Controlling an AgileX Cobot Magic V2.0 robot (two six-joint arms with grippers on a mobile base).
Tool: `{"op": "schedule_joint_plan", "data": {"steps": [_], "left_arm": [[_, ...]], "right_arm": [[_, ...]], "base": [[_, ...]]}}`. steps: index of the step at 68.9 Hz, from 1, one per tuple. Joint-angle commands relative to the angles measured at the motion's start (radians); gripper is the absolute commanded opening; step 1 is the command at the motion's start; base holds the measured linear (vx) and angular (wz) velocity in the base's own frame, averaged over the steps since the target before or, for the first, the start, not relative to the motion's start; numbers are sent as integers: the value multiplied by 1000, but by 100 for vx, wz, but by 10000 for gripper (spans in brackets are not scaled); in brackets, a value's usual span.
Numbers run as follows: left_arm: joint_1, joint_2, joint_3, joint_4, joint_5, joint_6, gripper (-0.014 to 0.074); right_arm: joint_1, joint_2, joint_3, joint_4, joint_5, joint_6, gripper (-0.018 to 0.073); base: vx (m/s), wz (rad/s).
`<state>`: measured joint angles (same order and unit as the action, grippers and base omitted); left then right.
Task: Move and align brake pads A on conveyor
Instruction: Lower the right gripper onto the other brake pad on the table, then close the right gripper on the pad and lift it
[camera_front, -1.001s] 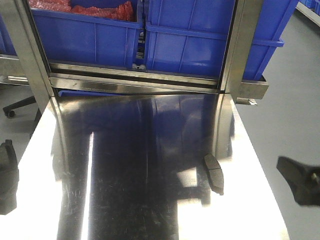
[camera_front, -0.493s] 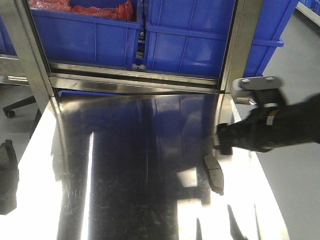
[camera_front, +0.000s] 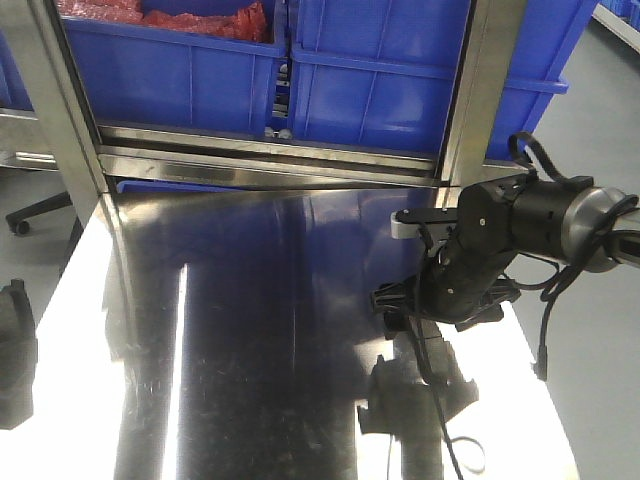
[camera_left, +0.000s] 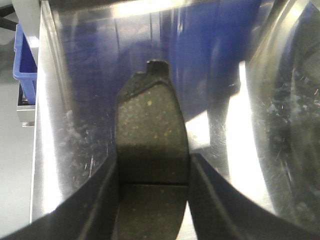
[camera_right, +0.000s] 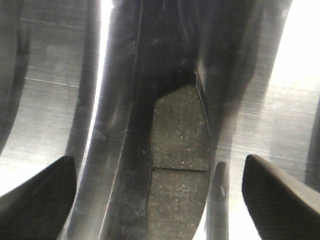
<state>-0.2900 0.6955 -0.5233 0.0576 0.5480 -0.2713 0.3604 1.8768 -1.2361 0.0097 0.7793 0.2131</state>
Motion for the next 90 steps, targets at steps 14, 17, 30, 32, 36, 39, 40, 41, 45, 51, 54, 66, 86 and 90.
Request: {"op": "schedule_joint_plan", "data": {"steps": [14, 17, 30, 32, 36, 39, 40, 41, 45, 51, 54, 66, 86, 90], "left_arm": [[0, -3, -27, 5, -77, -1, 135], [0, -3, -27, 5, -77, -1, 135], [0, -3, -27, 5, -77, -1, 135], [0, -3, -27, 5, -77, -1, 135], [0, -3, -27, 5, -77, -1, 135], [0, -3, -27, 5, -77, -1, 135], [0, -3, -27, 5, -77, -1, 135], [0, -3, -27, 5, -77, -1, 135], [0, -3, -27, 5, -77, -1, 135], [0, -3, -27, 5, -77, -1, 135], [0, -3, -27, 5, -77, -1, 135], [0, -3, -27, 5, -77, -1, 135], [0, -3, -27, 5, -77, -1, 135], [0, -3, -27, 5, -77, -1, 135]], "right_arm": [[-3, 4, -32, -10, -10, 4, 610], [-3, 5, -32, -10, -10, 4, 599], [-3, 5, -32, -10, -8, 4, 552], [-3, 5, -32, -10, -8, 4, 541], [-3, 5, -32, -10, -8, 4, 513], [-3, 5, -32, -10, -8, 4, 486], [-3, 5, -32, -15, -8, 4, 476], [-3, 5, -32, -16, -8, 4, 465], [-3, 5, -32, -23, -8, 4, 416], [-3, 5, -32, -32, -4, 8, 328], [-3, 5, -32, -37, 2, 11, 277], [-3, 1, -32, -46, 22, 12, 67], [1, -102, -29, -47, 14, 12, -10], [1, -139, -22, -44, 0, 7, -10]], "base": [[0, 0], [0, 0], [0, 0], [0, 0], [0, 0], [0, 0], [0, 0], [0, 0], [0, 0], [0, 0], [0, 0], [0, 0], [0, 0], [0, 0]]}}
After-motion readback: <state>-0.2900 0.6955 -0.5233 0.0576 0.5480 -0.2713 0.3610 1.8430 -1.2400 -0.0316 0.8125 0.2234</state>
